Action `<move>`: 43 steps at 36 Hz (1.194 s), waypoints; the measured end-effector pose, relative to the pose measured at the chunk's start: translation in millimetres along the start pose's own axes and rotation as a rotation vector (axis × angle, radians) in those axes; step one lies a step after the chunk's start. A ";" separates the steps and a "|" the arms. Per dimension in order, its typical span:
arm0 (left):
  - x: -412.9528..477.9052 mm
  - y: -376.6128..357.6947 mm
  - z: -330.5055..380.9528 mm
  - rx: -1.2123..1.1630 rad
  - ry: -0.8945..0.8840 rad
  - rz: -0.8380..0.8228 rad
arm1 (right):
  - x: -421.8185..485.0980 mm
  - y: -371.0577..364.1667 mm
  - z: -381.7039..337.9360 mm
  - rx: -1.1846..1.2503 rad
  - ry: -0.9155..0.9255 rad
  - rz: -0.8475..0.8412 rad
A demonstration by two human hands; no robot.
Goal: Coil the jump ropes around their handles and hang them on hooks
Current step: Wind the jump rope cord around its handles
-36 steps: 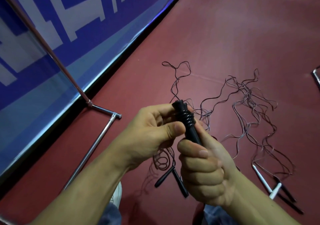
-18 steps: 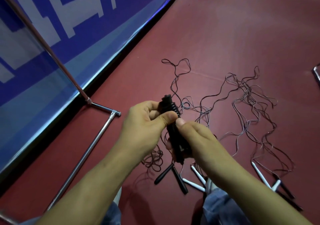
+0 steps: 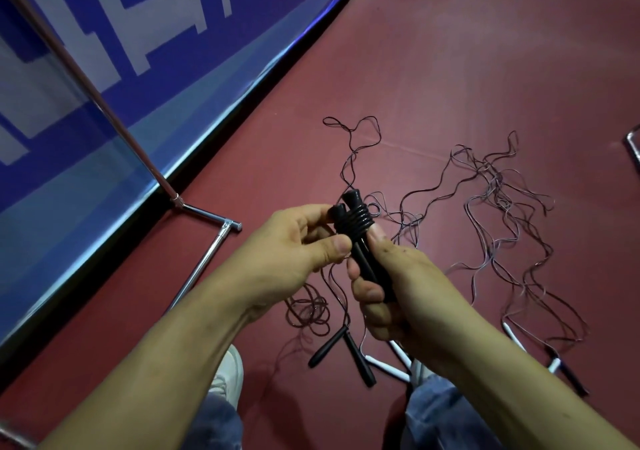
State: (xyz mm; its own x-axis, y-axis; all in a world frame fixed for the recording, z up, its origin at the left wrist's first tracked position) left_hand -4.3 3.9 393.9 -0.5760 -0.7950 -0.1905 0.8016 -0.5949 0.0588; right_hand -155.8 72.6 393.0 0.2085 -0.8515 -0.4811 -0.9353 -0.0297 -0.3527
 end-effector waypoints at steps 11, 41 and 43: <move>-5.1 3.7 7.3 -0.122 -0.065 -0.102 | -5.4 -6.6 -7.3 0.179 -0.031 -0.067; 2.2 -10.1 -0.7 -0.001 -0.078 0.287 | 5.5 9.3 1.4 -0.533 0.287 0.152; 2.1 -14.4 -0.8 0.044 -0.095 0.283 | 6.8 6.8 4.4 -0.502 0.286 0.167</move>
State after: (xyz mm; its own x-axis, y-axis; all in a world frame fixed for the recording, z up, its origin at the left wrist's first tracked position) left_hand -16.9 10.9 391.8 -0.3443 -0.9364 -0.0678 0.9262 -0.3506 0.1391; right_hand -159.5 68.9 383.8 0.0274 -0.9710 -0.2375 -0.9840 -0.0680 0.1645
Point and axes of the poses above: each hand's wrist, its own x-axis towards the middle knuckle, its own y-axis out of the back of the hand, z = x × y, the point moved 2 cm from there along x, towards the middle knuckle, and after that the axes turned 4 degrees about -z, right-handed, at the moved point
